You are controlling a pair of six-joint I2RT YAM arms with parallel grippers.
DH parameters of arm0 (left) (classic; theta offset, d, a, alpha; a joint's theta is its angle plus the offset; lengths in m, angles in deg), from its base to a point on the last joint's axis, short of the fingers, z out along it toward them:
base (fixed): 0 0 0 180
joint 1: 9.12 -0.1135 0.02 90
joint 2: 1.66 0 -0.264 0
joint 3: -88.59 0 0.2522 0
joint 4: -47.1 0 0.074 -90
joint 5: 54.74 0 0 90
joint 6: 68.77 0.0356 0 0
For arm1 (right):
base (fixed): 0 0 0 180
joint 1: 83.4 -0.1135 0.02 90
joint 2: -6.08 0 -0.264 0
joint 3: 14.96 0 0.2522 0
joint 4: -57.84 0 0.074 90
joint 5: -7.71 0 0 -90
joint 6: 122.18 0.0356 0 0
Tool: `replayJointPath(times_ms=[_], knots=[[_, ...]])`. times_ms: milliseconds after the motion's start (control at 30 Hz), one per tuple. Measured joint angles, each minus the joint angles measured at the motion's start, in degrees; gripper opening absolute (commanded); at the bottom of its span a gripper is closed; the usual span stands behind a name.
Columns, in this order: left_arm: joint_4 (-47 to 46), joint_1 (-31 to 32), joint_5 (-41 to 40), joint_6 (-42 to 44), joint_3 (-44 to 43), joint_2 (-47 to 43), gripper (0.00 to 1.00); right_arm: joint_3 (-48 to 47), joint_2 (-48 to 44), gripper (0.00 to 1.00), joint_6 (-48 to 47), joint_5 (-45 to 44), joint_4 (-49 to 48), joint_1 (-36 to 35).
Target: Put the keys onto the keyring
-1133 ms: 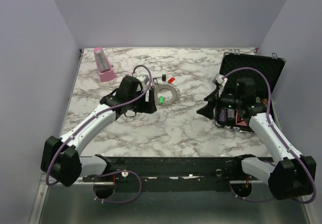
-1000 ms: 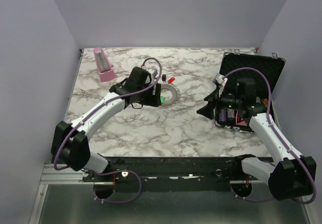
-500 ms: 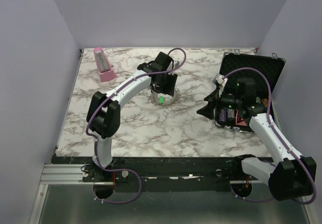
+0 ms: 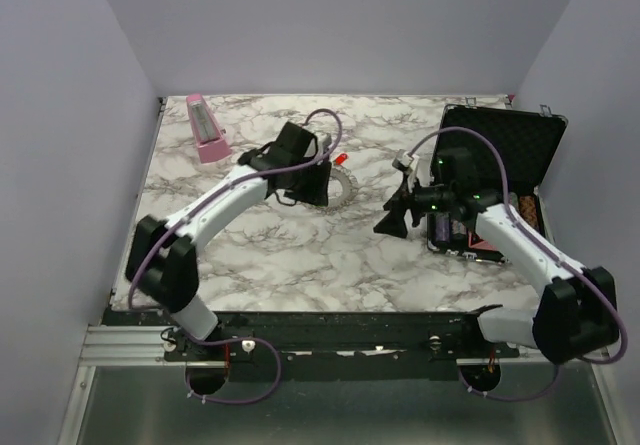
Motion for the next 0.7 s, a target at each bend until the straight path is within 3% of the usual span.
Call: replayJointPath(times_ms=[233, 300, 367, 533, 700], knots=[[-7.4, -8.6, -0.1, 2.6, 20.6, -35.9, 0.96, -9.1, 17.9, 0.83, 11.6, -3.1, -1.4, -8.7], [-9.0, -11.6, -0.2, 3.1, 26.8, -44.3, 0.99, -9.3, 20.6, 0.82, 18.6, -5.6, -4.5, -10.2], [-10.5, -13.7, -0.6, 3.8, 32.8, -51.9, 0.99, -9.3, 22.4, 0.74, 26.1, -9.0, -8.1, -11.3], [-11.1, -15.0, -4.0, 6.1, 42.8, -63.0, 0.99, -9.4, 25.9, 0.56, 41.7, -17.6, -17.9, -12.9], [-12.4, -15.4, -6.6, 7.8, 43.2, -66.8, 0.99, -15.0, 32.1, 0.56, 41.5, -24.3, -17.2, -13.6]])
